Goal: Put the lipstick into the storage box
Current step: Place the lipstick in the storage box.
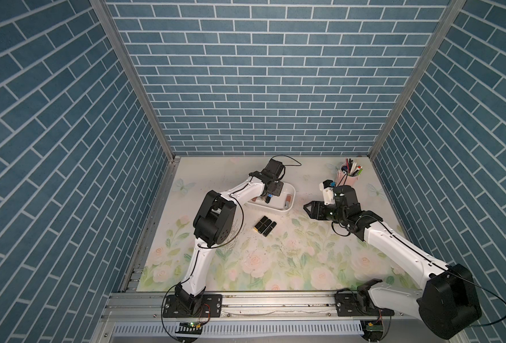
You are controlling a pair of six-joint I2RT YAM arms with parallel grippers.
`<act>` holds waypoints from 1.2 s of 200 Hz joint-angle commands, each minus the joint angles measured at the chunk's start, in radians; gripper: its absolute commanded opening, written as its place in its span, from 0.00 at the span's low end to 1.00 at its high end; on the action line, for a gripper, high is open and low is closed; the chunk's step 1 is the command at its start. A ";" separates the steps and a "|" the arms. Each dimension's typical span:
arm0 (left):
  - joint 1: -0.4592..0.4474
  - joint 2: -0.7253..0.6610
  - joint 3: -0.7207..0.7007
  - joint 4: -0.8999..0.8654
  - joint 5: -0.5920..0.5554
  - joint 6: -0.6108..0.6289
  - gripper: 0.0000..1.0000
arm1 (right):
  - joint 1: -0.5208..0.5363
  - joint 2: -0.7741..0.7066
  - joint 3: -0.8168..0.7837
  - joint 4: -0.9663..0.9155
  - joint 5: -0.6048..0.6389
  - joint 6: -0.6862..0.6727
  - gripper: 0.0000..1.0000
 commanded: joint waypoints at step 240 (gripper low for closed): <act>-0.020 0.043 -0.065 0.031 0.044 -0.021 0.37 | -0.001 -0.017 -0.043 0.029 -0.014 -0.014 0.69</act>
